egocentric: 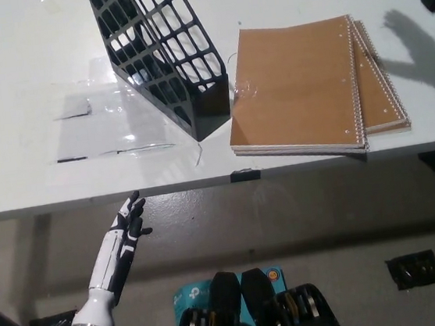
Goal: Use the right hand to pick up a book from the book holder on the left side and put it on another book on the right side
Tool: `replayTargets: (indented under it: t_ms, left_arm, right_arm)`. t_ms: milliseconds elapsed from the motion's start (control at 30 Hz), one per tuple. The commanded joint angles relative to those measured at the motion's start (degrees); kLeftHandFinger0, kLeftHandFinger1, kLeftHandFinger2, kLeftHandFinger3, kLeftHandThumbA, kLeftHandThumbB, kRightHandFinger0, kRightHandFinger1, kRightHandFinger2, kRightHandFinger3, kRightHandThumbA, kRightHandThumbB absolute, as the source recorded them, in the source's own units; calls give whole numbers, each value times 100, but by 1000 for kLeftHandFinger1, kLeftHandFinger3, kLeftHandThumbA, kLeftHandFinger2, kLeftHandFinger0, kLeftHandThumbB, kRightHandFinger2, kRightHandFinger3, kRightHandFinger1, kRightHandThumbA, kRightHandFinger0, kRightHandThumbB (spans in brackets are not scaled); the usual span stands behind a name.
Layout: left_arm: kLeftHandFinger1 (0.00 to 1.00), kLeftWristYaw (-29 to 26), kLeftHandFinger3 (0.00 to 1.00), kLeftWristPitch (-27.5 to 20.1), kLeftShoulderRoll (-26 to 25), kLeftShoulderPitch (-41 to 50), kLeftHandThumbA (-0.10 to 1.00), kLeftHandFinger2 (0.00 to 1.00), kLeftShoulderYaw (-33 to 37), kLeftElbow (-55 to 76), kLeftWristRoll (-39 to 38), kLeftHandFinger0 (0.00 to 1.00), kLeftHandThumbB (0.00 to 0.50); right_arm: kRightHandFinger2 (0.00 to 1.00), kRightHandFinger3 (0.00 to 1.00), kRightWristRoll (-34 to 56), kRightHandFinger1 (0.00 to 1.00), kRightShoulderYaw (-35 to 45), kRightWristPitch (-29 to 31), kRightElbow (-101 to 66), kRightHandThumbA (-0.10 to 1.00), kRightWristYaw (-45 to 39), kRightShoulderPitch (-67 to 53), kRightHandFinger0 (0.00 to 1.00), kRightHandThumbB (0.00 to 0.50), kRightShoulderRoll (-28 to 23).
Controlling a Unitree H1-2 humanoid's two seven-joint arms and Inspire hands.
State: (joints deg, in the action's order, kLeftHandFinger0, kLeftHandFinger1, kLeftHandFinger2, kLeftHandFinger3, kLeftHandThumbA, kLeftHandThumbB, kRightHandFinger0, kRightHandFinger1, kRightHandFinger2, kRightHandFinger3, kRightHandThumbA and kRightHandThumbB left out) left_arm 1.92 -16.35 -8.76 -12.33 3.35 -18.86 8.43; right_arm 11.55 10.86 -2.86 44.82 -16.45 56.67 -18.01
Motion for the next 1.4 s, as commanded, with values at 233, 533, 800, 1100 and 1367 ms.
replayTargets:
  t_ms: [233,533,800,1100,1367]
  left_arm:
    - [1000,88,1000,6,-240,-981,1000,1000,-108,156,-60,852,90]
    - [1000,244,1000,12,-348,-952,1000,1000,-73,178,-110,857,85]
    - [1000,214,1000,10,-295,-880,1000,1000,-52,162,-84,858,98]
    - [1000,184,1000,-77,-291,-690,1000,1000,-32,197,-69,845,100]
    - [1000,204,1000,-45,-297,-180,1000,1000,-24,491,-72,836,101]
  right_arm:
    - [1000,1000,1600,1000,-628,-597,-8654,1000,-3,-1888,1000,373,187]
    - [1000,1000,1282,1000,-1214,77,-9925,1000,-178,-4231,1000,341,376]
    - [1000,1000,848,1000,-1428,435,-8528,1000,-385,-4613,1000,426,982]
    - [1000,1000,-1004,1000,-1504,1247,-5181,1000,206,-4231,1000,224,1137]
    - [1000,1000,-1247,1000,-1776,1324,-3834,1000,221,-4328,1000,218,1013]
